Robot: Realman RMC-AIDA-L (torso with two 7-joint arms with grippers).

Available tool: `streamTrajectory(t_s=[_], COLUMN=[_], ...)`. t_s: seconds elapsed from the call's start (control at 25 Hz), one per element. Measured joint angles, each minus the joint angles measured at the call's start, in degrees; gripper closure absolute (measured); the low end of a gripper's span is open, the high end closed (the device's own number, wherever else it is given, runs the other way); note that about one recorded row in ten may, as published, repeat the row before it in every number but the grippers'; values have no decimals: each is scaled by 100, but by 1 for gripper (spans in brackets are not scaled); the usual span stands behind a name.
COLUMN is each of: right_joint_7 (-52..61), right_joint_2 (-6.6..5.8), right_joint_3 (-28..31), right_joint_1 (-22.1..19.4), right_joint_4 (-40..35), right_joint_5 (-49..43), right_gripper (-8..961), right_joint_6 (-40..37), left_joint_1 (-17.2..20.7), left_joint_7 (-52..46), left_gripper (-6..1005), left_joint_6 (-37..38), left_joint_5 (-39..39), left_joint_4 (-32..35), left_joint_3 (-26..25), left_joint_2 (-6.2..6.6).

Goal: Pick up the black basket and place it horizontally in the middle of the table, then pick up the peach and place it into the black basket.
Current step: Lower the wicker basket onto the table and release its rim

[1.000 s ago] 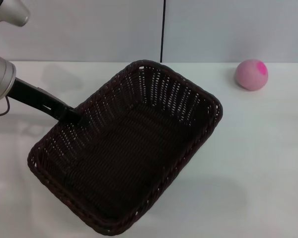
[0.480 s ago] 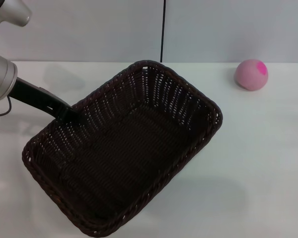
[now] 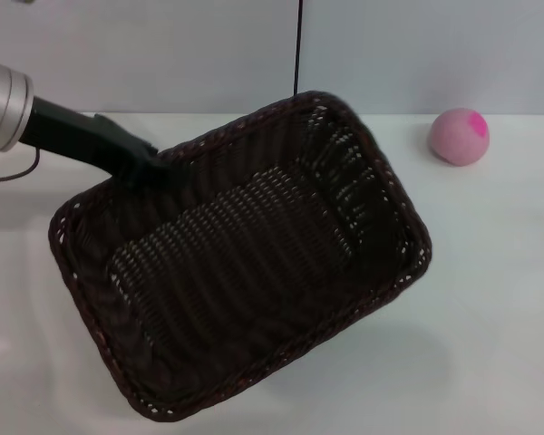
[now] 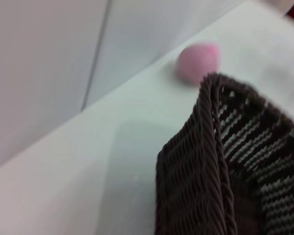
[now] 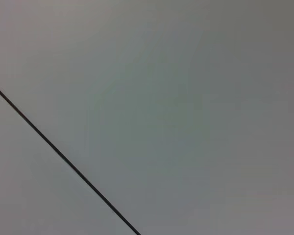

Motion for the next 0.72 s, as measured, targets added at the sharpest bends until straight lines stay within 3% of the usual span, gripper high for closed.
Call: streamTrajectory(t_s=[0.44,0.72], right_joint_7=[0,0], right_joint_2=[0,0], right_joint_3=[-1,-1], right_joint_1=[9,26], right_joint_4=[1,1], right_joint_5=[0,-1], right_gripper=[387,386], right_joint_6=[88,88], left_joint_1=[-96,-623], left_joint_7=[626,1623], left_gripper=[817,813], left_joint_6=[523,622], left_joint_5=[-1099,-1083], left_joint_4=[97,-333], left_joint_3=[-2,74], left_joint_2=[111,103])
